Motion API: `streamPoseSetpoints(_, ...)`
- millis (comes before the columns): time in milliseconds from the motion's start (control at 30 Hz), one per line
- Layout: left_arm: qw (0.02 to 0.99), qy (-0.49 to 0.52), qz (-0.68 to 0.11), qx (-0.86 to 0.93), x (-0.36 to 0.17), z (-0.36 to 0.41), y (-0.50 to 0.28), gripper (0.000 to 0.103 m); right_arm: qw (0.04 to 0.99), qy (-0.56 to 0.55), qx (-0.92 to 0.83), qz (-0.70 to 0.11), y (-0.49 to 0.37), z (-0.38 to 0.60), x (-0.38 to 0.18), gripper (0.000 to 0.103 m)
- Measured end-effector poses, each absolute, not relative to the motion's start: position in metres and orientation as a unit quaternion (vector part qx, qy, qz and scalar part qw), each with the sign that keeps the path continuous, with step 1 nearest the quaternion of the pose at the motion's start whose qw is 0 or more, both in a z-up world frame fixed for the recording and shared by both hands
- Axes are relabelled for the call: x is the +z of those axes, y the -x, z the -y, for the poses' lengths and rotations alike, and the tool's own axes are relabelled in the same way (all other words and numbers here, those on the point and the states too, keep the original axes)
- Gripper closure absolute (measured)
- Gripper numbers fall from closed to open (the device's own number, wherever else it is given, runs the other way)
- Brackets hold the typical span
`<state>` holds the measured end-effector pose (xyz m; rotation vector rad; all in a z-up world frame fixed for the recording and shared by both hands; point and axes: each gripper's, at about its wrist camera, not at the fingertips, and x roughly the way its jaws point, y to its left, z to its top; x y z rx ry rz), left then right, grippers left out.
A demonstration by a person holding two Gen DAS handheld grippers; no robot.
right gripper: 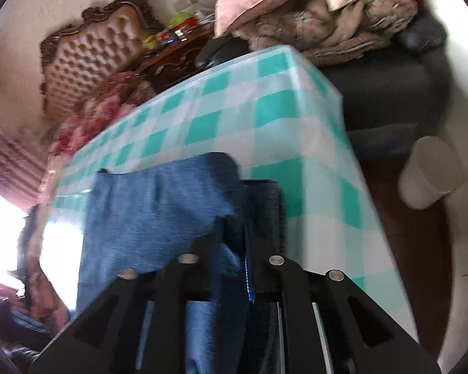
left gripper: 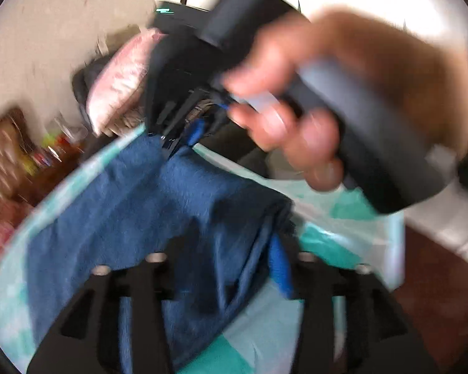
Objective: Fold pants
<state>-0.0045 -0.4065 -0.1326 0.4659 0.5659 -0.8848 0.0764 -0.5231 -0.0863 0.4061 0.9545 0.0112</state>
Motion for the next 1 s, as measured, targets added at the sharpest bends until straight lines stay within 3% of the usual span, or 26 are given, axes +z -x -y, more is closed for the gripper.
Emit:
streamPoseSetpoints(100,0.843,-0.133,-0.276,-0.441,-0.102,0.353,-0.014,0.043,0.896,-0.130,-0.115,-0.408,-0.044,0.511,-0.062,0.071)
streamPoseSetpoints(200,0.864,-0.036,-0.291,-0.409,-0.075,0.309,-0.069,0.044,0.903,-0.104,-0.175,-0.378,-0.008,0.484,-0.048,0.071)
streamPoseSetpoints(333,0.846,-0.033,-0.350,-0.400,-0.076,0.338,-0.161,0.084,0.892,-0.089,-0.236,-0.376,0.013,0.448,-0.063,0.071)
streamPoseSetpoints(533,0.786,-0.100,-0.426,-0.438,-0.119,0.410,-0.204,0.086,0.867,-0.078,-0.265,-0.415,0.009,0.434,-0.103,0.072)
streamPoseSetpoints(667,0.795,-0.131,-0.406,-0.431,-0.125,0.420,-0.196,0.086,0.864,-0.074,-0.273,-0.416,0.013,0.437,-0.111,0.071)
streamPoseSetpoints(867,0.809,-0.092,-0.409,-0.412,-0.110,0.369,-0.183,0.083,0.863,-0.068,-0.277,-0.418,0.013,0.435,-0.113,0.071)
streamPoseSetpoints(1000,0.797,-0.101,-0.458,-0.380,-0.135,0.331,-0.168,0.081,0.863,-0.062,-0.280,-0.415,0.015,0.432,-0.114,0.071)
